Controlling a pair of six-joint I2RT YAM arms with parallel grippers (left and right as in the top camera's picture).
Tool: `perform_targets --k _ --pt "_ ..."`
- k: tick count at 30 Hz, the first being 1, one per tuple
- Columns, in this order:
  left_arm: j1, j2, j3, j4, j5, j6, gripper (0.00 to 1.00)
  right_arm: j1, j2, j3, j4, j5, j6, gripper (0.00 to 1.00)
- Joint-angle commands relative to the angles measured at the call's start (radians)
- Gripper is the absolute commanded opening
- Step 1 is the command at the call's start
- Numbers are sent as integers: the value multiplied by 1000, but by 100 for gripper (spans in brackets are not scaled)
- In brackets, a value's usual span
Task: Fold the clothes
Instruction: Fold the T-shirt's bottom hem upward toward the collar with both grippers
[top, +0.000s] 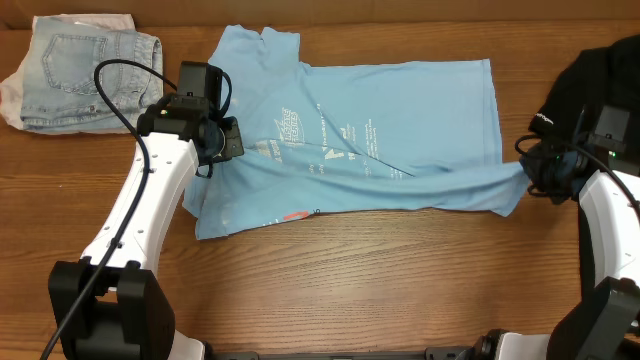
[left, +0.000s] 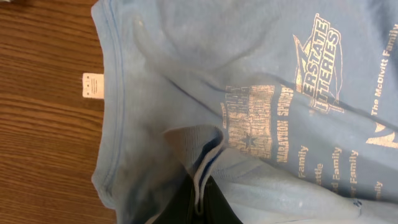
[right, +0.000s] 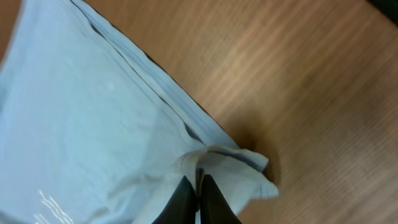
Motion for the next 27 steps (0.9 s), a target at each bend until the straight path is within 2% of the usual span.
perform_targets --k 1,15,27 --pt "7 -6 -1 10 -37 -10 6 3 11 19 48 -3 2 4" --pt "7 55 -42 196 -60 -10 9 4 29 19 152 -17 2 4" --pt "6 65 -42 293 -45 -10 22 95 113 19 319 -16 1 4"
